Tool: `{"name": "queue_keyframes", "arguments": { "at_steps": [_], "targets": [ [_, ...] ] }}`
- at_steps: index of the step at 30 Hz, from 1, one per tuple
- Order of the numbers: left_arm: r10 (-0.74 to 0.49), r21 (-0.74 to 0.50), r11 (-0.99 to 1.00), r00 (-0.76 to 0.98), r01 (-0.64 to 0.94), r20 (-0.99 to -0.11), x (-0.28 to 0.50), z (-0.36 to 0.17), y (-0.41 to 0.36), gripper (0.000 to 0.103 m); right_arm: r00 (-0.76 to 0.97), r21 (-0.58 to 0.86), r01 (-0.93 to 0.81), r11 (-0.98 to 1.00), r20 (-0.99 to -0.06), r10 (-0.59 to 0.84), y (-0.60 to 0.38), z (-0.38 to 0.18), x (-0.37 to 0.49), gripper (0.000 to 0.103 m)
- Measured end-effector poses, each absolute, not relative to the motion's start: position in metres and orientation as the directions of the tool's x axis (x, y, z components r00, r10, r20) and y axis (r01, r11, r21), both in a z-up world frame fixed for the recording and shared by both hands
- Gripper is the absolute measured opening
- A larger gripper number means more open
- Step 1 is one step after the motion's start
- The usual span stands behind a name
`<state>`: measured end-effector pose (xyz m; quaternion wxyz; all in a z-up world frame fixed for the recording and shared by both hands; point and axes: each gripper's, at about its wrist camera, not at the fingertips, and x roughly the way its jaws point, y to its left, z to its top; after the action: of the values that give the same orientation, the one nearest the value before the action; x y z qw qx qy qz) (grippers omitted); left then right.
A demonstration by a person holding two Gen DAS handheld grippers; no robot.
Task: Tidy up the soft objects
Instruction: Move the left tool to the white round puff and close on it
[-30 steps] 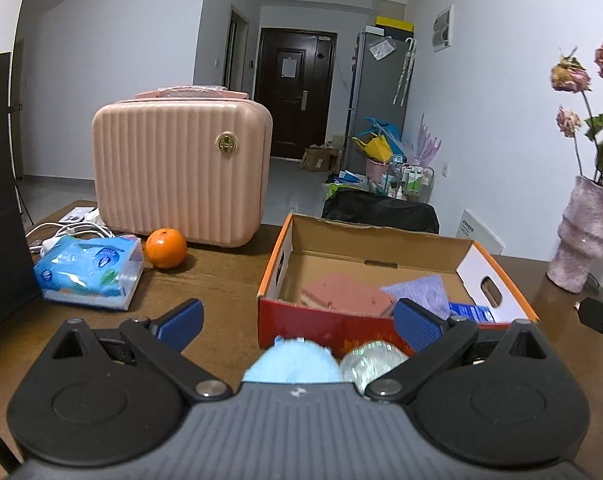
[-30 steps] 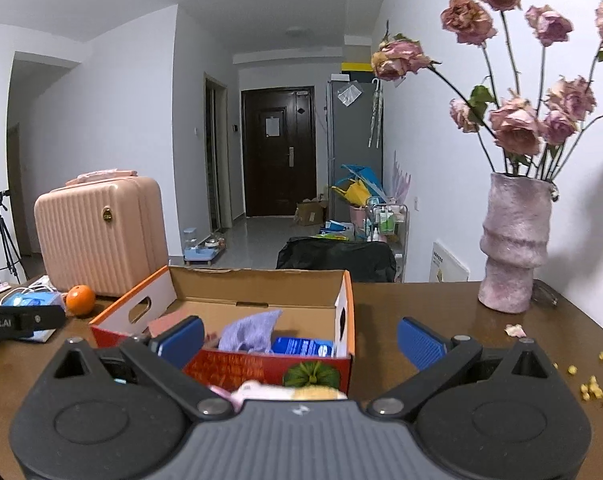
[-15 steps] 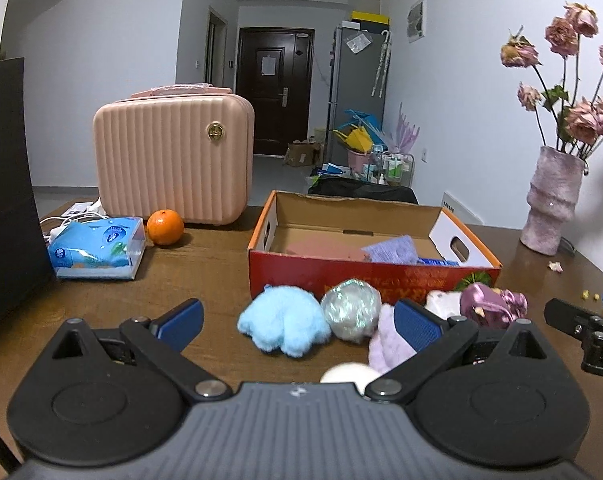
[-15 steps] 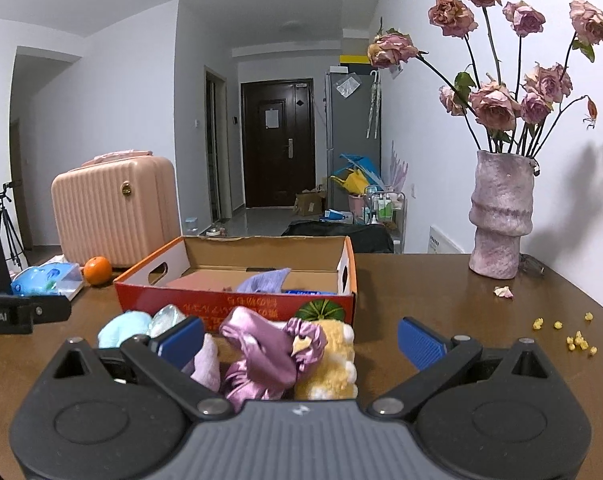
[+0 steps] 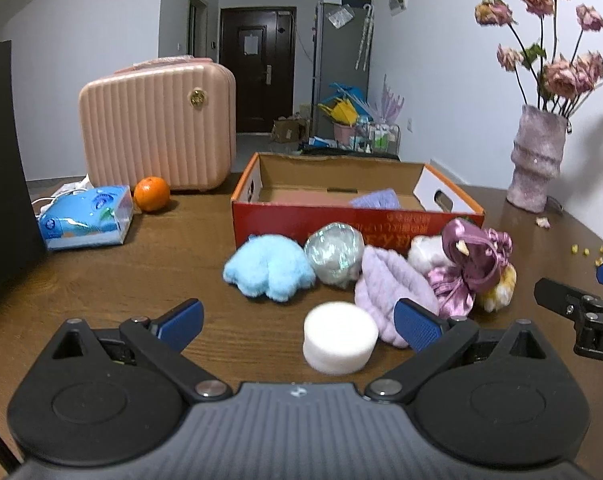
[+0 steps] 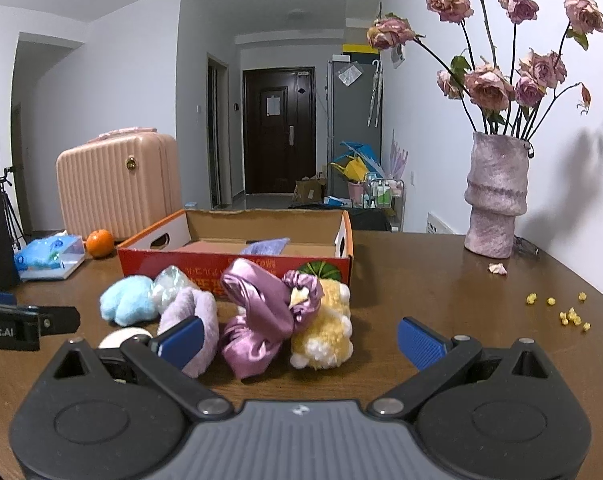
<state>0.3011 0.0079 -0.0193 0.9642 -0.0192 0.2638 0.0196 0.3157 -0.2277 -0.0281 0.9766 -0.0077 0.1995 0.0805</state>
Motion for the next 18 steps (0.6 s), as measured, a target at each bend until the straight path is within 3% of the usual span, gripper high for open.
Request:
{"name": "queue_keyframes", "arguments": {
  "at_steps": [18],
  "targets": [
    [0.012,0.029,1.000,0.781,0.007,-0.625,0.347,-0.069,-0.014,0.103,0.896,0.055,-0.093,0.994,-0.430,0.108,-0.254,-0.050,0.336,0.103]
  ]
}}
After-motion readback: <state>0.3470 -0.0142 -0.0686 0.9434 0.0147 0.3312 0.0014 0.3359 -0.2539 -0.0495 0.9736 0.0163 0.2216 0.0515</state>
